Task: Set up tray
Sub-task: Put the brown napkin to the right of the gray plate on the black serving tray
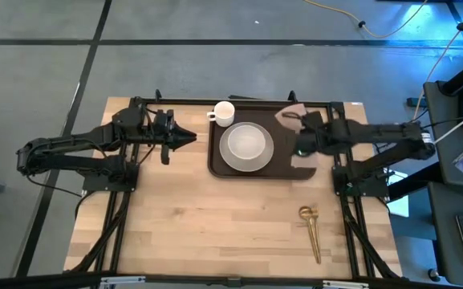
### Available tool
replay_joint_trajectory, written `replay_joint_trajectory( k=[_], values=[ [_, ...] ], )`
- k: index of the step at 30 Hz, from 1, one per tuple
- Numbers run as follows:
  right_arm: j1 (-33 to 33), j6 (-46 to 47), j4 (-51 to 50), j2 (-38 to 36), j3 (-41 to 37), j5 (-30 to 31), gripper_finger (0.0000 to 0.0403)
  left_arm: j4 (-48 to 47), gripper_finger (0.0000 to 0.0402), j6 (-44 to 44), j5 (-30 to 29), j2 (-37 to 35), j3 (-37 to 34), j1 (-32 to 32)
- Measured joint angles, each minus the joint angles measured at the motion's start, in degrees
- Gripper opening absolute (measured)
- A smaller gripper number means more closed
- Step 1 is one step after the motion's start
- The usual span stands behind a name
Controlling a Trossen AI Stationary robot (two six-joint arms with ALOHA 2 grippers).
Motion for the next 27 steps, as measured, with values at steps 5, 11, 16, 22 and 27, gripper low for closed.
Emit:
replay_joint_trajectory(
  k=[5,11,16,22,27],
  values=[
    [-9.84,-8.75,11.64,-0.78,-6.16,-5.90,0.0000,-0.85,0.0058,0.04,0.00,0.00,0.00,0.00],
    [-18.28,-13.70,26.24,-0.76,-15.49,-12.85,0.0000,-1.52,0.0058,0.07,0.00,0.00,0.00,0.00],
    [-22.72,-15.69,38.12,-0.74,-24.51,-17.49,0.0000,-1.56,0.0058,0.20,0.00,0.00,0.00,0.02],
    [-26.73,-16.12,48.06,-0.70,-32.99,-20.25,0.0000,-2.09,0.0058,2.10,0.01,0.00,0.00,0.12],
    [-27.91,-16.15,51.74,-0.62,-36.72,-21.25,0.0000,-3.48,0.0058,2.10,-0.02,0.00,0.00,1.22]
  ],
)
